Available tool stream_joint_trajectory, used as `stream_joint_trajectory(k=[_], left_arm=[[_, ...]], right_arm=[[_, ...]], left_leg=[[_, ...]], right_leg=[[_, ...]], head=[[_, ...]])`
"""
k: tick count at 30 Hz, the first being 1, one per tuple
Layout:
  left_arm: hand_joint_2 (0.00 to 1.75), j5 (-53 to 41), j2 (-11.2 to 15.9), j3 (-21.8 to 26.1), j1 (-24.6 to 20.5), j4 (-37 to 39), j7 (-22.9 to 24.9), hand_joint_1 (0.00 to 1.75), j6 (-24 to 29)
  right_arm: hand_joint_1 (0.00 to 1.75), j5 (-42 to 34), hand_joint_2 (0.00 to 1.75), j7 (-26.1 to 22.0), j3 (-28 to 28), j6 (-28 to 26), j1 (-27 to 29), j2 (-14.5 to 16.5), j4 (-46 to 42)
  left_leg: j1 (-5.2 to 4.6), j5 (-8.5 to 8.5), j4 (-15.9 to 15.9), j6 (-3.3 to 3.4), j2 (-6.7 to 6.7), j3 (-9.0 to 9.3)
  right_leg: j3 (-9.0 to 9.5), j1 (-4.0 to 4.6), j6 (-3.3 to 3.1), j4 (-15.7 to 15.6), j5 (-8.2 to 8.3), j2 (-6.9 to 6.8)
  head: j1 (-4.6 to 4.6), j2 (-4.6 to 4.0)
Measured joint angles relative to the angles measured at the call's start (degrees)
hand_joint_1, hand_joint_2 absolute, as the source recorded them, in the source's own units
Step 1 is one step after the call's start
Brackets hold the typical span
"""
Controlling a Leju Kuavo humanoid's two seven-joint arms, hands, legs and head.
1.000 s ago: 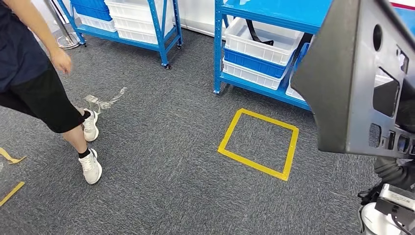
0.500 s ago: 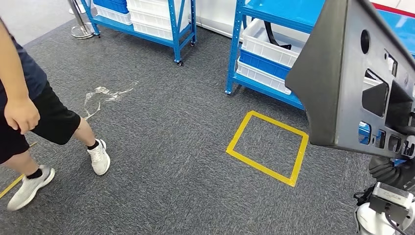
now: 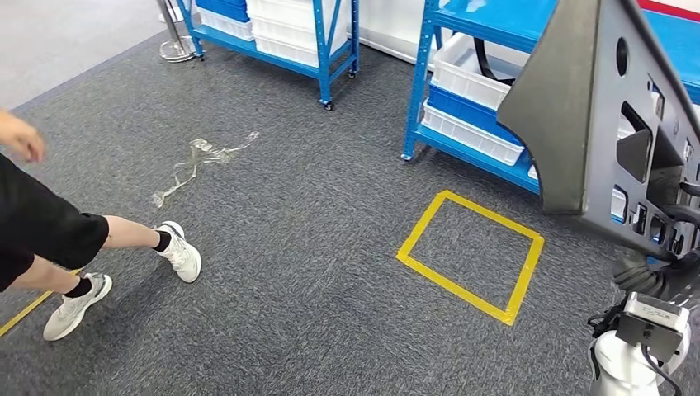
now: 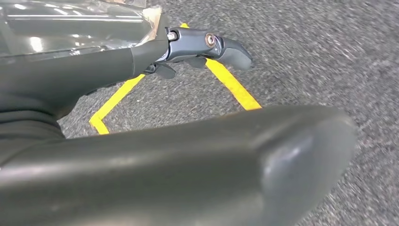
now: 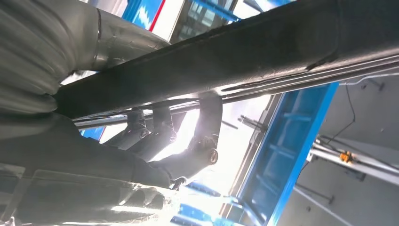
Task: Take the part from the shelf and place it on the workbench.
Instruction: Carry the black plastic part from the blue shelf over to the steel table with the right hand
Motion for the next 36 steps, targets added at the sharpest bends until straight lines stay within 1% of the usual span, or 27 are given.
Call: stream_joint_trajectory(k=[2, 3, 4, 6, 7, 8, 10, 12, 13, 16, 19, 20, 21, 22, 23, 24, 25, 26, 27, 28, 29, 30, 32, 33, 34, 35, 36], left_arm=[[0.00, -0.20, 0.04, -0.05, -0.10, 0.00, 0.02, 0.00, -0.02], [0.00, -0.31, 0.03, -0.08, -0.20, 0.00, 0.02, 0.00, -0.04], [0.00, -0.38, 0.02, -0.10, -0.28, 0.00, 0.04, 0.00, -0.05], [0.00, -0.42, -0.01, -0.11, -0.34, 0.00, 0.10, 0.00, -0.07], [0.00, -0.42, -0.02, -0.11, -0.32, 0.00, 0.13, 0.00, -0.07], [0.00, -0.41, -0.01, -0.11, -0.35, 0.00, 0.14, 0.00, -0.07], [0.00, -0.40, -0.03, -0.11, -0.44, 0.00, 0.15, 0.00, -0.07], [0.00, -0.39, -0.07, -0.11, -0.46, 0.00, 0.16, 0.00, -0.08], [0.00, -0.37, -0.09, -0.11, -0.41, 0.00, 0.16, 0.00, -0.08], [0.00, -0.30, -0.12, -0.11, -0.29, 0.00, 0.16, 0.00, -0.08], [0.00, -0.29, -0.13, -0.11, -0.29, 0.00, 0.16, 0.00, -0.08], [0.00, -0.25, -0.13, -0.11, -0.29, 0.00, 0.14, 0.00, -0.08], [0.00, -0.23, -0.13, -0.11, -0.21, 0.00, 0.05, 0.00, -0.07], [0.00, -0.24, -0.13, -0.11, -0.08, -0.01, -0.05, 0.00, -0.04], [0.00, -0.25, -0.13, -0.11, 0.04, -0.01, -0.14, 0.00, -0.01], [0.00, -0.30, -0.14, -0.11, 0.15, -0.02, -0.21, 0.00, 0.02], [0.00, -0.32, -0.15, -0.12, 0.17, -0.02, -0.22, 0.00, 0.04], [0.00, -0.31, -0.18, -0.13, 0.15, -0.02, -0.21, 0.00, 0.05], [0.00, -0.28, -0.21, -0.13, 0.15, -0.02, -0.21, 0.00, 0.05], [0.00, -0.22, -0.24, -0.13, 0.16, -0.02, -0.21, 0.00, 0.05], [0.00, -0.16, -0.26, -0.13, 0.18, -0.02, -0.21, 0.00, 0.05], [0.00, -0.10, -0.28, -0.13, 0.18, -0.02, -0.21, 0.00, 0.05], [0.00, -0.05, -0.25, -0.14, 0.13, -0.02, -0.22, 0.00, 0.05], [0.00, -0.05, -0.23, -0.14, 0.08, -0.02, -0.24, 0.00, 0.05], [0.00, -0.05, -0.22, -0.14, 0.04, -0.02, -0.25, 0.00, 0.06], [0.00, -0.05, -0.20, -0.14, 0.00, -0.02, -0.27, 0.00, 0.08], [0.00, -0.05, -0.20, -0.14, 0.00, -0.02, -0.28, 0.00, 0.13]], right_arm=[[1.75, 0.32, 1.75, -0.01, -0.02, -0.21, -0.24, 0.13, 0.17], [1.75, 0.49, 1.75, -0.01, -0.03, -0.35, -0.33, 0.17, 0.21], [1.75, 0.62, 1.75, -0.01, -0.04, -0.47, -0.33, 0.23, 0.22], [1.75, 0.79, 1.75, -0.01, -0.05, -0.63, -0.23, 0.38, 0.22], [1.75, 0.85, 1.75, 0.00, -0.05, -0.68, -0.14, 0.47, 0.22], [1.75, 0.89, 1.75, 0.00, -0.08, -0.74, -0.04, 0.53, 0.22], [1.75, 0.95, 1.75, -0.01, -0.16, -0.84, 0.22, 0.58, 0.23], [1.75, 0.98, 1.75, -0.01, -0.22, -0.89, 0.66, 0.62, 0.25], [1.75, 1.00, 1.75, 0.00, -0.21, -0.88, 0.85, 0.64, 0.26], [1.75, 0.98, 1.75, 0.08, -0.20, -0.85, 1.01, 0.67, 0.27], [1.75, 0.99, 1.75, 0.10, -0.20, -0.85, 1.00, 0.67, 0.27], [1.75, 1.01, 1.75, 0.11, -0.20, -0.81, 0.98, 0.67, 0.27], [1.75, 1.14, 1.75, 0.19, -0.19, -0.79, 1.05, 0.77, 0.29], [1.75, 1.29, 1.75, 0.31, -0.17, -0.76, 1.10, 0.93, 0.29], [1.75, 1.45, 1.75, 0.47, -0.16, -0.73, 1.16, 1.13, 0.28], [1.75, 1.62, 1.75, 0.61, -0.16, -0.74, 1.25, 1.34, 0.27], [1.75, 1.73, 1.75, 0.74, -0.16, -0.72, 1.23, 1.45, 0.23], [1.75, 1.81, 1.75, 0.84, -0.17, -0.68, 1.25, 1.51, 0.22], [1.75, 1.90, 1.75, 0.93, -0.17, -0.62, 1.25, 1.57, 0.22], [1.75, 1.95, 1.75, 1.04, -0.17, -0.56, 1.24, 1.64, 0.22], [1.75, 1.97, 1.75, 1.10, -0.17, -0.51, 1.23, 1.72, 0.22], [1.75, 1.99, 1.75, 1.15, -0.17, -0.48, 1.20, 1.79, 0.22], [1.75, 2.05, 1.75, 1.17, -0.18, -0.43, 1.16, 1.86, 0.22], [1.75, 2.08, 1.75, 1.17, -0.20, -0.41, 1.12, 1.89, 0.22], [1.75, 2.09, 1.75, 1.17, -0.22, -0.38, 1.10, 1.93, 0.22], [1.75, 2.10, 1.75, 1.18, -0.25, -0.33, 1.08, 1.99, 0.22], [1.75, 2.10, 1.75, 1.20, -0.26, -0.26, 1.03, 2.04, 0.22]], left_leg=[[-0.27, 2.86, -7.79, 0.56, 2.63, 4.27], [-0.47, 3.45, -10.10, 0.81, 3.53, 5.46], [-0.70, 3.53, -11.06, 1.02, 3.90, 5.82], [-0.81, 3.86, -11.41, 1.60, 2.47, 5.67], [-0.75, 4.12, -11.69, 1.97, 1.82, 5.73], [-0.63, 4.41, -11.96, 2.38, 1.18, 5.83], [-0.50, 4.78, -12.21, 2.88, -0.08, 5.83], [-0.52, 4.90, -12.17, 3.04, -1.68, 5.64], [-0.53, 4.94, -12.14, 3.04, -2.53, 5.59], [-0.46, 5.00, -12.05, 2.95, -4.25, 5.65], [-0.44, 5.01, -12.03, 2.93, -4.46, 5.68], [-0.41, 4.97, -11.92, 2.81, -4.85, 5.66], [-0.39, 5.04, -11.80, 2.35, -5.69, 5.42], [-0.43, 4.84, -11.36, 1.77, -5.84, 5.04], [-0.49, 4.20, -10.28, 1.13, -5.39, 4.37], [-0.53, 2.92, -8.02, 0.54, -4.22, 3.11], [-0.51, 0.98, -4.49, 0.25, -2.49, 1.44], [-0.39, -0.97, -0.39, 0.05, -1.42, -0.53], [-0.23, -2.43, 3.42, -0.09, -0.93, -2.43], [-0.12, -2.86, 5.52, -0.14, -0.77, -3.52], [-0.06, -2.15, 5.29, -0.12, -0.65, -3.45], [-0.04, -0.58, 2.85, 0.01, -0.35, -2.20], [-0.37, 2.88, -5.41, 0.62, 1.89, 2.28], [-0.66, 3.82, -8.53, 0.95, 2.89, 3.94], [-0.98, 4.18, -10.31, 1.22, 3.59, 4.84], [-1.28, 4.08, -10.79, 1.42, 3.57, 4.93], [-1.37, 4.23, -11.00, 1.67, 2.77, 4.86]], right_leg=[[0.16, 0.34, 0.20, 0.05, -0.17, -0.96], [0.21, 0.57, 0.37, 0.06, -0.27, -1.41], [0.26, 0.79, 0.56, 0.03, -0.36, -1.92], [0.37, 0.91, 1.06, -0.09, -0.49, -2.96], [0.27, 0.81, 1.31, 0.27, -0.85, -2.47], [-0.23, 0.70, 1.42, 1.52, -1.66, -1.28], [-3.04, 0.48, 1.13, 7.64, -4.65, 2.04], [-6.79, 0.43, 1.00, 15.28, -7.37, 3.35], [-7.69, 0.40, 1.26, 16.91, -7.60, 3.48], [-6.27, 0.21, 2.33, 13.38, -5.30, 3.60], [-5.70, 0.16, 2.51, 12.15, -4.73, 3.64], [-4.39, -0.04, 2.80, 9.28, -3.64, 4.47], [-3.04, -0.06, 2.64, 6.36, -2.49, 5.03], [-1.66, -0.21, 2.27, 3.42, -1.29, 5.27], [-0.34, -0.35, 1.71, 0.65, -0.21, 5.36], [-0.22, -0.23, 0.78, 0.50, -0.14, 4.46], [-0.13, -0.25, 0.29, 0.42, -0.14, 3.65], [-0.12, -0.11, -0.04, 0.42, -0.23, 3.00], [-0.11, 0.05, -0.20, 0.43, -0.30, 2.29], [-0.09, 0.17, -0.27, 0.43, -0.36, 1.59], [-0.03, 0.25, -0.33, 0.43, -0.42, 0.91], [0.07, 0.33, -0.39, 0.43, -0.50, 0.25], [0.35, 0.59, -0.36, 0.46, -0.76, -0.92], [0.46, 0.76, -0.25, 0.47, -0.91, -1.44], [0.54, 0.92, -0.06, 0.48, -1.05, -1.96], [0.61, 1.03, 0.15, 0.42, -1.15, -2.53], [0.75, 1.03, 0.38, 0.32, -1.22, -3.16]], head=[[0.02, 0.00], [0.09, 0.00], [0.17, 0.00], [0.31, 0.00], [0.36, 0.00], [0.38, 0.00], [0.63, 0.00], [0.80, 0.00], [0.80, 0.00], [0.80, 0.00], [0.80, 0.00], [0.81, 0.00], [0.78, 0.00], [0.72, 0.00], [0.55, 0.00], [0.34, 0.00], [0.18, 0.00], [0.04, 0.00], [0.02, 0.00], [0.01, 0.00], [0.00, 0.00], [0.01, 0.00], [0.02, 0.00], [0.07, 0.00], [0.05, 0.00], [0.08, 0.00], [0.05, 0.00]])
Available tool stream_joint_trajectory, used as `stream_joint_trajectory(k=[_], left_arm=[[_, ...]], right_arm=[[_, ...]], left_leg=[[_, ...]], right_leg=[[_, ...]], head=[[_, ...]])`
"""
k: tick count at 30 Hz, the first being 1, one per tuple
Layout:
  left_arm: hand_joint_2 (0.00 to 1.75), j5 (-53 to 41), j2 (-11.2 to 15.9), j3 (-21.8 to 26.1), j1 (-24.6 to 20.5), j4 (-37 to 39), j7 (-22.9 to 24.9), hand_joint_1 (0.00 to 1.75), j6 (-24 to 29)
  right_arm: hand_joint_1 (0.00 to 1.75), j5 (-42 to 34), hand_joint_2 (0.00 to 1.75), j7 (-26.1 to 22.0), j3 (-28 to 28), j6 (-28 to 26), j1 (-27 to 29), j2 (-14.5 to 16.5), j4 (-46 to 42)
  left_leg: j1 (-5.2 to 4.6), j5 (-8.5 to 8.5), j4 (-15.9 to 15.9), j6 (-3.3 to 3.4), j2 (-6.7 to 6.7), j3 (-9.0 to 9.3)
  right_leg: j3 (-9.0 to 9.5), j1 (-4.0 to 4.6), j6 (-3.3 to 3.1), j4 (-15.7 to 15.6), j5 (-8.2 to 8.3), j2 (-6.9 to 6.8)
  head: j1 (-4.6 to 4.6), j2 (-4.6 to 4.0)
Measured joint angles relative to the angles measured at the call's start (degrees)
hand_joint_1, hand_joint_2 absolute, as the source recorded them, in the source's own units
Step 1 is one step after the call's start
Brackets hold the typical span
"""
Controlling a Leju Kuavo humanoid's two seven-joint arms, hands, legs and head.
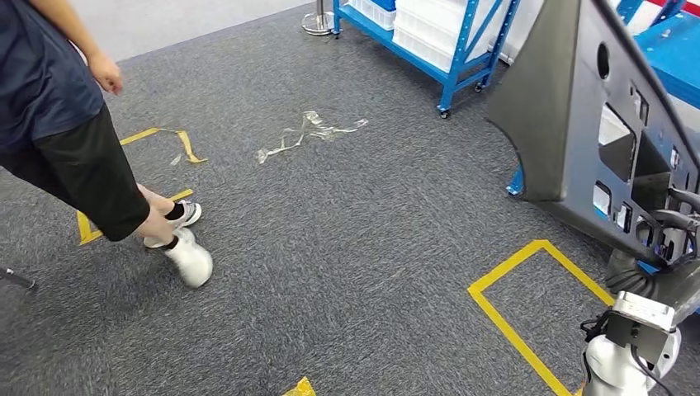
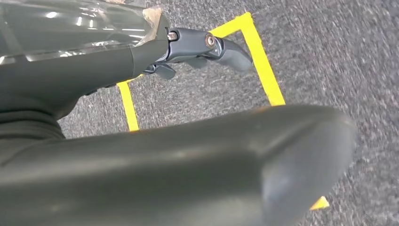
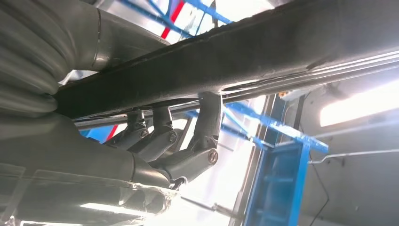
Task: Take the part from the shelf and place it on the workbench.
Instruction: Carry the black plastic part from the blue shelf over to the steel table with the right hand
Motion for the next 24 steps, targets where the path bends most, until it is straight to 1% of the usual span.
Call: stream_joint_trajectory(k=[1, 2, 3, 4, 5, 6, 7, 8, 9, 10, 11, 12, 13, 14, 15, 16, 17, 18, 19, 20, 21, 22, 23, 24], left_arm=[[0.00, 0.01, 0.00, 0.00, 0.03, -0.01, 0.00, 0.00, 0.07], [0.00, 0.03, -0.02, 0.00, 0.03, -0.02, -0.01, 0.00, 0.19], [0.00, 0.05, -0.05, 0.00, 0.00, -0.03, 0.00, 0.00, 0.30], [0.00, 0.09, -0.09, 0.00, -0.04, -0.04, 0.01, 0.00, 0.38], [0.00, 0.11, -0.14, 0.00, -0.09, -0.04, 0.01, 0.00, 0.44], [0.00, 0.14, -0.18, 0.00, -0.11, -0.04, 0.01, 0.00, 0.44], [0.00, 0.15, -0.23, 0.00, -0.09, -0.03, 0.01, 0.00, 0.44], [0.00, 0.18, -0.28, 0.00, -0.06, -0.03, 0.01, 0.00, 0.45], [0.00, 0.20, -0.30, 0.00, -0.03, -0.02, 0.01, 0.00, 0.45], [0.00, 0.21, -0.31, 0.00, -0.02, -0.03, 0.01, 0.00, 0.46], [0.00, 0.24, -0.28, 0.00, -0.02, -0.04, 0.01, 0.00, 0.50], [0.00, 0.25, -0.23, 0.00, -0.03, -0.07, 0.01, 0.00, 0.54], [0.00, 0.26, -0.19, 0.00, -0.02, -0.09, 0.01, 0.00, 0.58], [0.00, 0.27, -0.15, 0.00, 0.03, -0.10, 0.01, 0.00, 0.61], [0.00, 0.28, -0.14, 0.00, 0.11, -0.11, 0.01, 0.00, 0.62], [0.00, 0.28, -0.14, 0.00, 0.21, -0.11, 0.01, 0.00, 0.62], [0.00, 0.28, -0.14, 0.00, 0.29, -0.11, 0.02, 0.00, 0.63], [0.00, 0.29, -0.15, 0.00, 0.30, -0.11, 0.02, 0.00, 0.65], [0.00, 0.31, -0.17, 0.00, 0.28, -0.11, 0.03, 0.00, 0.67], [0.00, 0.33, -0.20, 0.00, 0.23, -0.11, 0.03, 0.00, 0.68], [0.00, 0.40, -0.23, 0.00, 0.20, -0.11, 0.05, 0.00, 0.69], [0.00, 0.49, -0.26, 0.00, 0.21, -0.10, 0.10, 0.00, 0.68], [0.00, 0.58, -0.29, 0.00, 0.23, -0.10, 0.19, 0.00, 0.68], [0.00, 0.67, -0.31, 0.00, 0.25, -0.09, 0.27, 0.00, 0.68]], right_arm=[[1.75, 0.00, 1.75, 0.03, -0.02, 0.09, -0.05, 0.03, -0.01], [1.75, 0.00, 1.75, 0.08, -0.05, 0.20, -0.11, 0.07, -0.01], [1.75, 0.01, 1.75, 0.12, -0.15, 0.32, -0.15, 0.06, 0.00], [1.75, 0.05, 1.75, 0.15, -0.30, 0.47, -0.17, 0.04, 0.01], [1.75, 0.11, 1.75, 0.17, -0.46, 0.65, -0.14, 0.05, 0.04], [1.75, 0.16, 1.75, 0.17, -0.62, 0.81, -0.11, 0.03, 0.11], [1.75, 0.21, 1.75, 0.18, -0.71, 0.99, -0.10, 0.03, 0.20], [1.75, 0.19, 1.75, 0.18, -0.76, 1.14, -0.14, 0.03, 0.30], [1.75, 0.13, 1.75, 0.19, -0.79, 1.27, -0.23, 0.02, 0.38], [1.75, 0.08, 1.75, 0.19, -0.83, 1.41, -0.37, 0.00, 0.45], [1.75, 0.02, 1.75, 0.19, -0.85, 1.52, -0.56, -0.01, 0.57], [1.75, -0.02, 1.75, 0.19, -0.87, 1.63, -0.73, -0.03, 0.71], [1.75, -0.03, 1.75, 0.19, -0.86, 1.75, -0.84, -0.04, 0.85], [1.75, -0.05, 1.75, 0.19, -0.85, 1.84, -0.92, -0.04, 1.02], [1.75, -0.07, 1.75, 0.19, -0.83, 1.90, -0.98, -0.03, 1.13], [1.75, -0.10, 1.75, 0.19, -0.82, 1.92, -1.11, -0.01, 1.21], [1.75, -0.13, 1.75, 0.20, -0.83, 1.93, -1.30, 0.03, 1.26], [1.75, -0.15, 1.75, 0.19, -0.84, 1.95, -1.47, 0.04, 1.28], [1.75, -0.14, 1.75, 0.17, -0.85, 1.99, -1.60, 0.06, 1.32], [1.75, -0.13, 1.75, 0.15, -0.85, 2.04, -1.66, 0.08, 1.38], [1.75, -0.10, 1.75, 0.13, -0.85, 2.11, -1.69, 0.11, 1.49], [1.75, -0.09, 1.75, 0.11, -0.85, 2.21, -1.75, 0.16, 1.64], [1.75, -0.06, 1.75, 0.09, -0.82, 2.30, -1.83, 0.22, 1.83], [1.75, 0.00, 1.75, 0.07, -0.80, 2.38, -1.96, 0.29, 2.01]], left_leg=[[0.10, 0.23, -0.36, 0.29, -0.62, 0.18], [0.27, 0.52, -0.80, 0.66, -1.30, 0.43], [0.50, 0.82, -1.23, 0.98, -1.97, 0.68], [0.72, 1.03, -1.49, 1.19, -2.65, 0.84], [0.76, 1.11, -1.57, 1.32, -3.40, 0.81], [0.78, 1.12, -1.56, 1.33, -4.20, 0.75], [0.81, 1.13, -1.53, 1.31, -5.04, 0.74], [0.87, 1.14, -1.49, 1.27, -5.90, 0.75], [0.99, 1.13, -1.39, 1.16, -6.75, 0.79], [1.15, 1.06, -1.18, 0.94, -7.57, 0.81], [1.23, 0.92, -0.84, 0.59, -8.35, 0.72], [1.26, 0.76, -0.45, 0.20, -9.02, 0.51], [1.24, 0.69, -0.13, -0.17, -9.61, 0.20], [1.21, 0.73, 0.02, -0.48, -10.08, -0.12], [1.26, 0.84, 0.05, -0.71, -10.53, -0.39], [1.38, 0.85, 0.09, -0.92, -10.64, -0.58], [1.37, 0.48, 0.62, -1.13, -9.84, -0.88], [1.36, -0.48, 2.14, -1.33, -8.45, -1.61], [1.35, -1.98, 4.78, -1.50, -6.67, -2.86], [1.30, -3.83, 8.51, -1.62, -4.98, -4.68], [1.35, -5.51, 12.53, -1.69, -4.09, -6.71], [1.38, -6.50, 15.59, -1.64, -3.70, -8.31], [1.36, -6.46, 16.82, -1.50, -3.54, -9.01], [1.30, -5.39, 15.70, -1.26, -3.43, -8.52]], right_leg=[[0.05, -0.05, 0.25, 0.08, -0.22, -0.17], [-0.20, -0.14, 0.39, 0.83, -0.80, 0.71], [-0.93, -0.21, 0.41, 2.62, -1.80, 2.18], [-2.32, -0.35, 0.29, 5.59, -3.21, 4.03], [-4.16, -0.44, 0.12, 9.45, -4.81, 5.62], [-6.06, -0.52, 0.11, 13.21, -6.08, 6.30], [-7.47, -0.62, 0.31, 15.78, -6.74, 6.58], [-7.93, -0.76, 0.77, 16.26, -6.45, 6.67], [-7.26, -0.97, 1.43, 14.41, -5.22, 6.78], [-5.58, -1.30, 2.22, 10.49, -3.30, 7.26], [-3.84, -1.65, 2.92, 6.47, -1.59, 8.36], [-2.41, -1.91, 3.17, 3.30, -0.33, 9.18], [-1.59, -2.01, 3.11, 1.46, 0.36, 9.80], [-1.48, -1.91, 2.75, 1.15, 0.44, 9.93], [-1.47, -1.76, 2.30, 1.16, 0.57, 9.31], [-1.51, -1.76, 1.94, 1.20, 0.66, 8.77], [-1.49, -1.78, 1.59, 1.20, 0.73, 8.25], [-1.45, -1.79, 1.12, 1.15, 0.75, 7.68], [-1.41, -1.72, 0.67, 1.12, 0.74, 7.10], [-1.41, -1.44, 0.29, 1.12, 0.68, 6.49], [-1.42, -1.18, -0.03, 1.13, 0.61, 5.78], [-1.43, -0.92, -0.20, 1.14, 0.55, 5.06], [-1.41, -0.71, -0.35, 1.14, 0.47, 4.32], [-1.36, -0.55, -0.46, 1.14, 0.40, 3.63]], head=[[-0.02, 0.00], [0.02, 0.00], [0.10, 0.00], [0.27, 0.00], [0.42, 0.00], [0.56, 0.00], [0.61, 0.00], [0.60, 0.00], [0.59, 0.00], [0.60, 0.00], [0.66, 0.00], [0.73, 0.00], [0.73, 0.00], [0.71, 0.00], [0.62, 0.00], [0.54, 0.00], [0.46, 0.00], [0.25, 0.00], [0.07, 0.00], [-0.15, 0.00], [-0.33, 0.00], [-0.36, 0.00], [-0.40, 0.00], [-0.41, 0.00]])
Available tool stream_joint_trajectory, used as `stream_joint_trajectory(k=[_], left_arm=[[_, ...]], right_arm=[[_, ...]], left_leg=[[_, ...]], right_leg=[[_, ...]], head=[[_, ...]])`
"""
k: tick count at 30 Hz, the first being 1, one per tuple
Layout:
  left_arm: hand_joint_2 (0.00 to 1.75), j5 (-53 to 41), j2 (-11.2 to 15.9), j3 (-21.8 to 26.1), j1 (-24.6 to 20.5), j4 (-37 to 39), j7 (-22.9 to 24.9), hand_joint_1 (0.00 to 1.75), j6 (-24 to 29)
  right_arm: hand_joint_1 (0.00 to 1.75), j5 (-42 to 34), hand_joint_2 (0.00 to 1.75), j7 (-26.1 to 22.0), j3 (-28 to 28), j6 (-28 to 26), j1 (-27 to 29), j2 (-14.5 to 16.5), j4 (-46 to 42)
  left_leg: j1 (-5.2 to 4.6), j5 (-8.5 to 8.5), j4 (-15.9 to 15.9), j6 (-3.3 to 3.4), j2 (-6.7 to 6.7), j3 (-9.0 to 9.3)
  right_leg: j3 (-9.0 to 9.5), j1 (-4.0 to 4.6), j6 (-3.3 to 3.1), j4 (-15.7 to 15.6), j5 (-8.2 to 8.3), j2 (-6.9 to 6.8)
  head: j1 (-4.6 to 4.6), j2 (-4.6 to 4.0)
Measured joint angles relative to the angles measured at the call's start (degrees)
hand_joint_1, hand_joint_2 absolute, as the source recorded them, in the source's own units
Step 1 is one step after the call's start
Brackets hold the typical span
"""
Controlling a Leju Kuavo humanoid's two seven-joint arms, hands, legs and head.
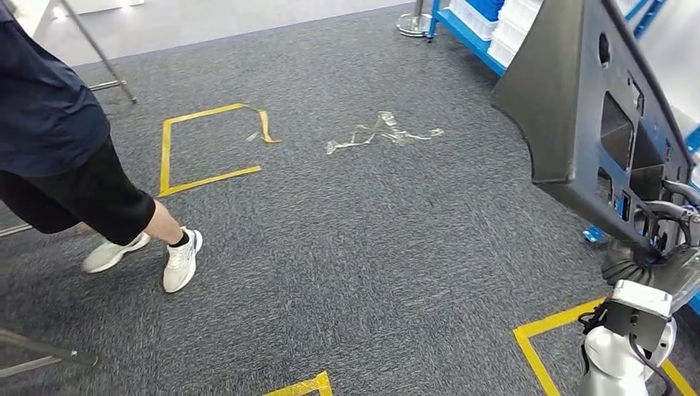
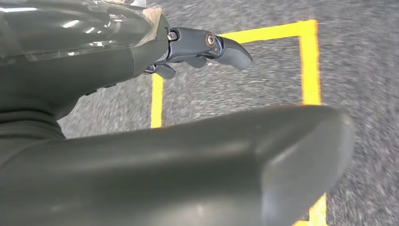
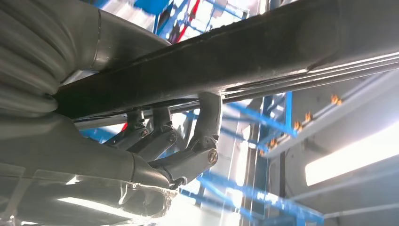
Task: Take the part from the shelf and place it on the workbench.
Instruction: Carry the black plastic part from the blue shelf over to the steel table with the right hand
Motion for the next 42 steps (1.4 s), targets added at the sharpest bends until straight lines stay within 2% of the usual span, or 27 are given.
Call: stream_joint_trajectory(k=[1, 3, 5, 7, 8, 10, 11, 12, 14, 15, 16, 18, 20, 22, 23, 25, 27, 29, 30, 31, 32, 33, 35, 36, 38, 40, 42], left_arm=[[0.00, 0.04, -0.01, 0.00, 0.01, 0.00, 0.07, 0.00, 0.00], [0.00, 0.07, 0.03, 0.00, -0.03, -0.01, 0.12, 0.00, 0.00], [0.00, 0.07, 0.08, 0.00, -0.10, -0.02, 0.12, 0.00, 0.01], [0.00, 0.07, 0.13, 0.00, -0.11, -0.02, 0.13, 0.00, 0.01], [0.00, 0.07, 0.14, 0.00, -0.07, -0.02, 0.13, 0.00, 0.01], [0.00, 0.08, 0.17, 0.00, -0.10, -0.03, 0.13, 0.00, 0.02], [0.00, 0.08, 0.15, 0.00, -0.14, -0.03, 0.13, 0.00, 0.01], [0.00, 0.09, 0.10, 0.00, -0.20, -0.03, 0.13, 0.00, 0.00], [0.00, 0.16, -0.06, 0.00, -0.16, -0.02, 0.13, 0.00, -0.02], [0.00, 0.21, -0.13, 0.01, -0.11, -0.02, 0.13, 0.00, -0.02], [0.00, 0.27, -0.16, 0.01, -0.07, -0.02, 0.12, 0.00, -0.02], [0.00, 0.39, -0.09, 0.02, -0.06, -0.05, 0.08, 0.00, -0.03], [0.00, 0.49, 0.02, 0.02, -0.03, -0.10, 0.00, 0.00, -0.04], [0.00, 0.57, 0.06, 0.02, 0.16, -0.12, -0.06, 0.00, -0.03], [0.00, 0.61, 0.06, 0.02, 0.30, -0.12, -0.06, 0.00, -0.03], [0.00, 0.67, 0.05, 0.02, 0.40, -0.13, -0.08, 0.00, -0.02], [0.00, 0.72, -0.03, 0.02, 0.31, -0.13, -0.14, 0.00, 0.00], [0.00, 0.76, -0.10, 0.02, 0.27, -0.13, -0.20, 0.00, 0.02], [0.00, 0.78, -0.13, 0.02, 0.29, -0.13, -0.21, 0.00, 0.04], [0.00, 0.80, -0.15, 0.02, 0.30, -0.13, -0.22, 0.00, 0.06], [0.00, 0.81, -0.15, 0.02, 0.29, -0.13, -0.24, 0.00, 0.08], [0.00, 0.81, -0.12, 0.02, 0.24, -0.14, -0.27, 0.00, 0.10], [0.00, 0.79, -0.06, 0.02, 0.06, -0.18, -0.36, 0.00, 0.15], [0.00, 0.76, -0.03, 0.02, -0.01, -0.20, -0.38, 0.00, 0.18], [0.00, 0.69, 0.00, 0.02, 0.01, -0.21, -0.35, 0.00, 0.21], [0.00, 0.60, -0.03, 0.01, -0.02, -0.22, -0.26, 0.00, 0.21], [0.00, 0.53, -0.15, 0.00, -0.24, -0.22, -0.09, 0.00, 0.14]], right_arm=[[1.75, 0.05, 1.75, -0.02, 0.03, 0.04, -0.15, 0.07, 0.17], [1.75, 0.15, 1.75, -0.06, 0.07, 0.07, -0.48, 0.18, 0.44], [1.75, 0.20, 1.75, -0.10, 0.09, 0.07, -0.71, 0.26, 0.67], [1.75, 0.27, 1.75, -0.14, 0.14, 0.07, -0.81, 0.38, 0.91], [1.75, 0.31, 1.75, -0.15, 0.18, 0.07, -0.86, 0.44, 1.01], [1.75, 0.45, 1.75, -0.24, 0.25, 0.07, -0.93, 0.48, 1.09], [1.75, 0.54, 1.75, -0.28, 0.27, 0.08, -0.90, 0.47, 1.14], [1.75, 0.67, 1.75, -0.29, 0.31, 0.09, -0.80, 0.47, 1.20], [1.75, 0.90, 1.75, -0.22, 0.41, 0.19, -0.52, 0.49, 1.34], [1.75, 0.99, 1.75, -0.16, 0.49, 0.26, -0.42, 0.51, 1.38], [1.75, 1.07, 1.75, -0.12, 0.55, 0.33, -0.40, 0.51, 1.39], [1.75, 1.27, 1.75, 0.02, 0.67, 0.51, -0.51, 0.55, 1.46], [1.75, 1.44, 1.75, 0.14, 0.86, 0.69, -0.55, 0.62, 1.57], [1.75, 1.50, 1.75, 0.23, 1.16, 0.76, -0.57, 0.74, 1.68], [1.75, 1.50, 1.75, 0.29, 1.31, 0.78, -0.69, 0.80, 1.69], [1.75, 1.61, 1.75, 0.39, 1.45, 0.87, -1.01, 0.92, 1.69], [1.75, 2.02, 1.75, 0.64, 1.47, 1.08, -1.32, 0.96, 1.71], [1.75, 2.48, 1.75, 1.01, 1.54, 1.38, -1.71, 0.97, 1.85], [1.75, 2.65, 1.75, 1.15, 1.58, 1.52, -1.93, 0.98, 1.93], [1.75, 2.74, 1.75, 1.23, 1.64, 1.62, -2.17, 0.99, 2.00], [1.75, 2.80, 1.75, 1.26, 1.73, 1.68, -2.44, 1.00, 2.04], [1.75, 2.81, 1.75, 1.26, 1.80, 1.72, -2.69, 1.01, 2.05], [1.75, 2.83, 1.75, 1.28, 1.93, 1.75, -3.02, 1.01, 2.08], [1.75, 2.85, 1.75, 1.31, 2.02, 1.75, -3.03, 1.04, 2.11], [1.75, 2.96, 1.75, 1.38, 2.32, 1.71, -2.97, 1.13, 2.14], [1.75, 3.15, 1.75, 1.41, 2.58, 1.60, -2.81, 1.18, 2.11], [1.75, 3.50, 1.75, 1.49, 2.66, 1.51, -2.43, 1.15, 2.12]], left_leg=[[-0.16, 1.81, -3.21, 0.38, 0.42, 1.66], [-0.89, 4.80, -11.17, 1.33, 2.85, 5.93], [-1.70, 5.56, -14.89, 1.93, 4.38, 7.84], [-1.92, 5.80, -15.49, 2.24, 3.23, 8.05], [-1.78, 6.13, -16.14, 2.40, 2.50, 8.47], [-1.23, 6.89, -17.53, 2.81, 1.04, 9.45], [-1.06, 7.06, -17.81, 2.88, 0.34, 9.60], [-0.93, 7.15, -17.86, 2.97, -0.42, 9.59], [-0.74, 7.19, -17.77, 2.83, -2.14, 9.49], [-0.57, 7.19, -17.66, 2.66, -3.00, 9.46], [-0.33, 7.13, -17.45, 2.40, -3.83, 9.44], [0.01, 6.71, -16.45, 1.47, -5.40, 9.02], [0.05, 6.44, -15.44, 0.58, -6.74, 8.09], [0.17, 6.69, -15.29, 0.13, -7.91, 7.36], [0.22, 6.63, -15.10, -0.04, -7.64, 7.12], [0.18, 4.89, -12.22, -0.38, -4.72, 5.61], [0.08, 1.20, -4.86, -0.55, -1.04, 1.98], [0.07, -1.02, 1.56, -0.37, -0.01, -1.30], [0.00, -0.63, 1.97, -0.12, 0.07, -1.49], [-0.15, 0.78, -0.07, 0.22, 0.22, -0.36], [-0.43, 2.72, -3.93, 0.73, 0.89, 1.82], [-0.89, 4.23, -8.14, 1.26, 2.17, 4.20], [-1.79, 5.64, -13.60, 2.06, 4.13, 7.13], [-2.10, 5.51, -14.32, 2.27, 4.28, 7.37], [-2.09, 5.91, -15.13, 2.65, 2.98, 7.68], [-1.66, 6.62, -16.32, 3.01, 1.82, 8.47], [-1.25, 6.97, -16.77, 3.21, 0.50, 8.81]], right_leg=[[0.11, 0.12, -0.11, -0.01, -0.09, -0.65], [0.41, 0.40, -0.19, -0.03, -0.35, -1.86], [0.60, 0.51, 0.02, -0.11, -0.56, -3.02], [0.84, 0.50, 0.43, -0.33, -0.73, -4.12], [0.98, 0.45, 0.67, -0.19, -0.98, -3.72], [-0.07, 0.34, 0.79, 2.74, -2.64, -0.68], [-1.61, 0.14, 0.68, 6.04, -4.02, 1.27], [-3.60, 0.04, 0.61, 9.94, -5.49, 2.44], [-6.54, -0.30, 1.13, 15.12, -6.77, 3.04], [-6.56, -0.53, 1.77, 14.60, -6.03, 3.08], [-5.56, -0.82, 2.58, 12.09, -4.53, 3.27], [-2.23, -1.67, 4.19, 4.39, -1.20, 5.41], [-0.59, -2.08, 4.07, 0.66, 0.07, 7.28], [-0.69, -1.94, 2.92, 0.83, 0.09, 6.59], [-0.73, -1.92, 2.56, 0.82, 0.18, 5.97], [-0.64, -1.88, 1.74, 0.76, 0.28, 4.60], [-0.65, -1.34, 1.15, 0.74, 0.20, 3.16], [-0.68, -0.78, 0.88, 0.74, 0.07, 1.59], [-0.63, -0.59, 0.76, 0.74, -0.01, 0.83], [-0.52, -0.43, 0.64, 0.74, -0.10, 0.12], [-0.34, -0.34, 0.51, 0.73, -0.20, -0.55], [-0.16, -0.25, 0.43, 0.72, -0.32, -1.17], [0.03, -0.01, 0.52, 0.66, -0.56, -2.33], [0.10, 0.06, 0.67, 0.56, -0.65, -2.93], [0.38, 0.13, 1.04, 0.44, -0.84, -3.49], [0.00, 0.06, 1.26, 1.83, -1.63, -1.36], [-3.07, -0.14, 1.13, 7.99, -4.17, 1.83]], head=[[0.01, 0.00], [0.05, 0.00], [0.03, 0.00], [-0.03, 0.00], [-0.01, 0.00], [0.08, 0.00], [0.22, 0.00], [0.31, 0.00], [0.46, 0.00], [0.45, 0.00], [0.46, 0.00], [0.59, 0.00], [0.74, 0.00], [0.73, 0.00], [0.64, 0.00], [0.26, 0.00], [-0.12, 0.00], [-0.16, 0.00], [-0.17, 0.00], [-0.16, 0.00], [-0.16, 0.00], [-0.15, 0.00], [-0.13, 0.00], [-0.13, 0.00], [-0.13, 0.00], [-0.12, 0.00], [0.08, 0.00]])
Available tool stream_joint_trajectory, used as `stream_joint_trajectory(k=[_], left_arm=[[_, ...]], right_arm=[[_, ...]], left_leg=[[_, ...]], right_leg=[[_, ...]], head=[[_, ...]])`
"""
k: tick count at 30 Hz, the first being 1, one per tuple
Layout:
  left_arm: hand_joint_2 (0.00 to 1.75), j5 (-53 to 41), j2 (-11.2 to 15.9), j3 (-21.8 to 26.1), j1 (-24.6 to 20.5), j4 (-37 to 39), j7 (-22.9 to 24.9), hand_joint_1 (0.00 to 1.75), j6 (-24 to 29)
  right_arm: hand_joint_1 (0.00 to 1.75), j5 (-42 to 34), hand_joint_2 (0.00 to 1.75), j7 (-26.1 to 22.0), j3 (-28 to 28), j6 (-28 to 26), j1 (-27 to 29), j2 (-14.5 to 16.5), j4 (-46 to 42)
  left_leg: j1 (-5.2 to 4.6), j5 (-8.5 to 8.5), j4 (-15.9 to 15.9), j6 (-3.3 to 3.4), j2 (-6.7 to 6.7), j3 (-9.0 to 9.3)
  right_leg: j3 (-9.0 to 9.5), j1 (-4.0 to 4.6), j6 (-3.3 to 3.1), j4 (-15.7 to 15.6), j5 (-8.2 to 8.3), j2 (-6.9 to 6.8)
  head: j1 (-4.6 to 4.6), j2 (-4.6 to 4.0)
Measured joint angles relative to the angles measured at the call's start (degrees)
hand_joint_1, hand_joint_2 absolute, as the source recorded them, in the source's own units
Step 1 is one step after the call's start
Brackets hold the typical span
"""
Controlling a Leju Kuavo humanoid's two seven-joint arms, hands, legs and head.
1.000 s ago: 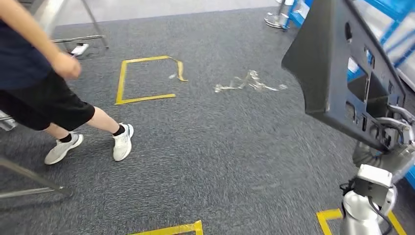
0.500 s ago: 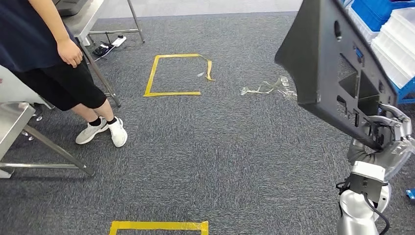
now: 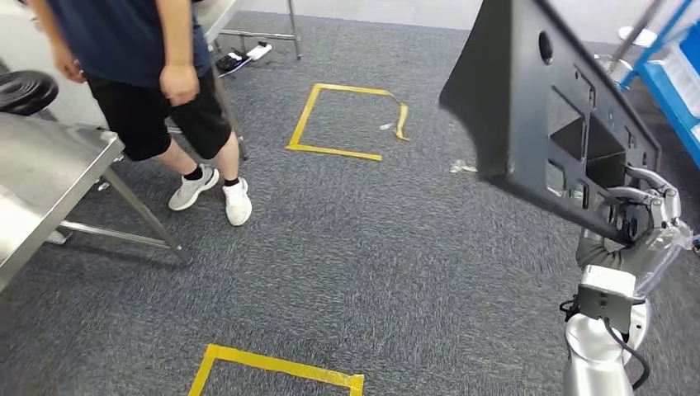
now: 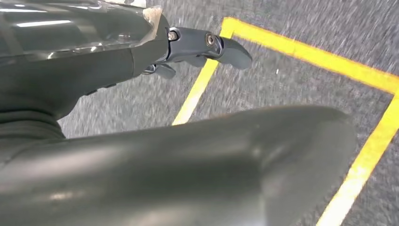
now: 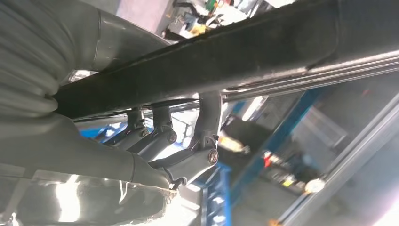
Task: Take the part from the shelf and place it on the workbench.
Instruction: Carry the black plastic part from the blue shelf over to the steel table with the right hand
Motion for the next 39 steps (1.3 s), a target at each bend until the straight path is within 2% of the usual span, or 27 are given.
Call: stream_joint_trajectory(k=[2, 3, 4, 6, 7, 8, 9, 11, 13, 15, 17, 18, 19, 20, 22, 24, 26, 27, 29, 31, 32, 33, 34, 35, 37, 38, 39], left_arm=[[0.00, -0.01, -0.15, 0.00, -0.11, 0.01, 0.16, 0.00, -0.07], [0.00, 0.02, -0.22, 0.00, -0.08, 0.01, 0.20, 0.00, -0.07], [0.00, 0.04, -0.26, 0.00, -0.05, 0.01, 0.25, 0.00, -0.07], [0.00, 0.09, -0.29, 0.00, -0.01, 0.00, 0.29, 0.00, -0.07], [0.00, 0.09, -0.24, 0.00, -0.02, -0.01, 0.29, 0.00, -0.07], [0.00, 0.09, -0.21, 0.00, -0.01, -0.02, 0.30, 0.00, -0.07], [0.00, 0.09, -0.18, 0.00, 0.06, -0.03, 0.30, 0.00, -0.06], [0.00, 0.09, -0.16, 0.00, 0.30, -0.04, 0.31, 0.00, -0.05], [0.00, 0.09, -0.15, 0.00, 0.42, -0.04, 0.32, 0.00, 0.01], [0.00, 0.08, -0.18, -0.01, 0.34, -0.04, 0.34, 0.00, 0.08], [0.00, 0.05, -0.26, -0.02, 0.29, -0.03, 0.36, 0.00, 0.10], [0.00, 0.04, -0.32, -0.02, 0.31, -0.02, 0.38, 0.00, 0.10], [0.00, 0.02, -0.36, -0.02, 0.33, -0.02, 0.40, 0.00, 0.10], [0.00, 0.01, -0.38, -0.02, 0.34, -0.02, 0.41, 0.00, 0.10], [0.00, -0.03, -0.36, -0.03, 0.25, -0.03, 0.43, 0.00, 0.11], [0.00, -0.12, -0.32, -0.08, 0.06, -0.06, 0.48, 0.00, 0.14], [0.00, -0.19, -0.31, -0.16, -0.04, -0.06, 0.54, 0.00, 0.15], [0.00, -0.19, -0.33, -0.19, 0.01, -0.06, 0.57, 0.00, 0.15], [0.00, -0.18, -0.39, -0.22, -0.01, -0.06, 0.59, 0.00, 0.15], [0.00, -0.17, -0.50, -0.23, -0.15, -0.06, 0.60, 0.00, 0.15], [0.00, -0.16, -0.55, -0.24, -0.20, -0.06, 0.61, 0.00, 0.15], [0.00, -0.14, -0.62, -0.24, -0.18, -0.05, 0.61, 0.00, 0.15], [0.00, -0.11, -0.67, -0.24, -0.16, -0.04, 0.61, 0.00, 0.15], [0.00, -0.09, -0.71, -0.24, -0.14, -0.04, 0.61, 0.00, 0.15], [0.00, 0.01, -0.73, -0.24, -0.17, -0.05, 0.60, 0.00, 0.15], [0.00, 0.05, -0.71, -0.24, -0.19, -0.06, 0.60, 0.00, 0.15], [0.00, 0.11, -0.68, -0.24, -0.18, -0.06, 0.59, 0.00, 0.15]], right_arm=[[1.75, 0.30, 1.75, 0.14, 0.08, -0.01, 0.41, 0.01, 0.05], [1.75, 0.38, 1.75, 0.23, 0.14, 0.00, 0.51, 0.03, 0.07], [1.75, 0.42, 1.75, 0.27, 0.19, 0.01, 0.55, 0.04, 0.08], [1.75, 0.49, 1.75, 0.34, 0.28, 0.03, 0.46, 0.04, 0.12], [1.75, 0.54, 1.75, 0.34, 0.34, 0.05, 0.38, 0.07, 0.18], [1.75, 0.60, 1.75, 0.34, 0.44, 0.07, 0.33, 0.09, 0.25], [1.75, 0.62, 1.75, 0.35, 0.55, 0.08, 0.29, 0.12, 0.32], [1.75, 0.62, 1.75, 0.37, 0.77, 0.09, 0.20, 0.20, 0.39], [1.75, 0.61, 1.75, 0.38, 0.88, 0.09, -0.01, 0.26, 0.43], [1.75, 0.72, 1.75, 0.37, 0.89, 0.09, -0.14, 0.28, 0.45], [1.75, 0.93, 1.75, 0.36, 0.96, 0.09, -0.13, 0.31, 0.51], [1.75, 1.02, 1.75, 0.36, 1.07, 0.09, -0.14, 0.34, 0.55], [1.75, 1.08, 1.75, 0.36, 1.22, 0.10, -0.15, 0.38, 0.56], [1.75, 1.11, 1.75, 0.36, 1.39, 0.10, -0.19, 0.43, 0.57], [1.75, 1.27, 1.75, 0.37, 1.62, 0.11, -0.30, 0.53, 0.56], [1.75, 1.64, 1.75, 0.52, 1.69, 0.14, -0.43, 0.61, 0.56], [1.75, 2.01, 1.75, 0.72, 1.88, 0.28, -0.49, 0.77, 0.53], [1.75, 2.14, 1.75, 0.80, 2.01, 0.36, -0.52, 0.85, 0.52], [1.75, 2.23, 1.75, 0.85, 2.21, 0.46, -0.56, 0.92, 0.49], [1.75, 2.25, 1.75, 0.91, 2.31, 0.50, -0.45, 0.82, 0.58], [1.75, 2.22, 1.75, 0.93, 2.33, 0.52, -0.34, 0.75, 0.67], [1.75, 2.19, 1.75, 0.97, 2.36, 0.55, -0.25, 0.70, 0.75], [1.75, 2.16, 1.75, 0.99, 2.37, 0.58, -0.20, 0.68, 0.81], [1.75, 2.13, 1.75, 0.99, 2.38, 0.63, -0.21, 0.66, 0.85], [1.75, 2.10, 1.75, 0.99, 2.43, 0.81, -0.35, 0.66, 0.98], [1.75, 2.10, 1.75, 0.98, 2.48, 0.90, -0.40, 0.65, 1.09], [1.75, 2.10, 1.75, 0.98, 2.56, 0.98, -0.44, 0.67, 1.22]], left_leg=[[0.22, 0.03, 0.04, 0.04, -1.65, -0.03], [0.34, 0.01, 0.10, -0.05, -2.49, -0.03], [0.53, -0.05, 0.22, -0.22, -3.34, 0.00], [0.98, -0.45, 0.91, -0.96, -5.02, -0.08], [1.09, -0.73, 1.44, -1.43, -5.72, -0.31], [1.12, -0.90, 1.83, -1.83, -6.28, -0.63], [1.08, -0.94, 2.02, -2.15, -6.74, -0.95], [1.20, -0.82, 2.00, -2.53, -7.22, -1.37], [1.21, -1.96, 3.82, -2.98, -4.97, -2.25], [1.20, -5.14, 9.88, -3.39, -1.68, -5.25], [1.33, -7.93, 17.06, -3.55, -0.61, -9.14], [1.34, -7.96, 18.57, -3.48, -0.49, -10.10], [1.32, -6.90, 17.73, -3.30, -0.40, -9.85], [1.24, -5.02, 14.81, -2.97, -0.08, -8.43], [0.57, -1.62, 6.86, -2.00, 2.57, -4.24], [-0.25, -0.78, 2.85, -1.41, 4.43, -2.20], [-0.54, -0.87, 2.22, -1.17, 3.24, -2.07], [-0.43, -0.62, 1.66, -1.01, 2.49, -1.65], [0.06, 0.03, 0.45, -0.62, 1.07, -0.55], [0.43, 0.31, 0.05, -0.40, -0.51, -0.18], [0.47, 0.32, 0.07, -0.36, -1.42, -0.20], [0.49, 0.30, 0.10, -0.37, -2.36, -0.20], [0.55, 0.26, 0.15, -0.43, -3.27, -0.17], [0.65, 0.18, 0.29, -0.56, -4.16, -0.10], [0.79, -0.26, 1.01, -1.20, -5.79, -0.25], [0.78, -0.49, 1.44, -1.59, -6.48, -0.51], [0.74, -0.64, 1.75, -1.93, -7.04, -0.83]], right_leg=[[-3.82, -0.20, 0.22, 6.89, -2.17, 1.14], [-4.51, -0.35, 0.73, 7.59, -1.91, 1.19], [-4.08, -0.56, 1.45, 6.02, -0.70, 1.27], [-0.91, -1.22, 3.08, -1.52, 2.85, 2.52], [0.55, -1.45, 3.33, -4.73, 4.04, 3.29], [1.46, -1.56, 3.17, -6.65, 4.66, 3.82], [1.69, -1.48, 2.68, -7.15, 4.69, 3.99], [1.67, -1.35, 1.56, -7.13, 4.86, 2.98], [1.77, -1.41, 0.77, -7.22, 4.91, 2.03], [1.87, -1.18, 0.04, -7.27, 4.80, 0.95], [1.87, -0.87, -0.41, -7.26, 4.65, -0.37], [1.91, -0.74, -0.52, -7.26, 4.56, -1.06], [2.00, -0.63, -0.63, -7.26, 4.47, -1.73], [2.16, -0.53, -0.69, -7.26, 4.34, -2.36], [2.57, -0.26, -0.63, -7.29, 4.01, -3.51], [2.86, -0.01, -0.27, -7.39, 3.69, -4.64], [3.34, 0.14, 0.25, -7.79, 3.49, -6.02], [3.59, 0.11, 0.52, -7.74, 3.29, -5.94], [2.75, 0.11, 0.61, -5.07, 1.86, -3.24], [-0.88, 0.02, 0.31, 2.05, -0.88, 0.17], [-2.94, 0.00, 0.33, 5.58, -1.92, 0.85], [-4.35, -0.03, 0.58, 7.56, -2.18, 1.09], [-4.73, -0.10, 1.07, 7.38, -1.49, 1.18], [-3.98, -0.24, 1.73, 4.93, 0.09, 1.40], [-0.91, -0.78, 2.98, -2.87, 3.84, 3.23], [0.28, -0.99, 2.97, -5.67, 5.01, 4.04], [0.90, -1.08, 2.62, -7.17, 5.54, 4.61]], head=[[0.21, 0.00], [0.21, 0.00], [0.22, 0.00], [0.26, 0.00], [0.39, 0.00], [0.45, 0.00], [0.42, 0.00], [0.25, 0.00], [-0.04, 0.00], [-0.40, 0.00], [-0.52, 0.00], [-0.53, 0.00], [-0.53, 0.00], [-0.53, 0.00], [-0.51, 0.00], [-0.48, 0.00], [-0.51, 0.00], [-0.47, 0.00], [-0.35, 0.00], [-0.13, 0.00], [0.01, 0.00], [0.03, 0.00], [0.02, 0.00], [0.02, 0.00], [0.13, 0.00], [0.19, 0.00], [0.16, 0.00]])
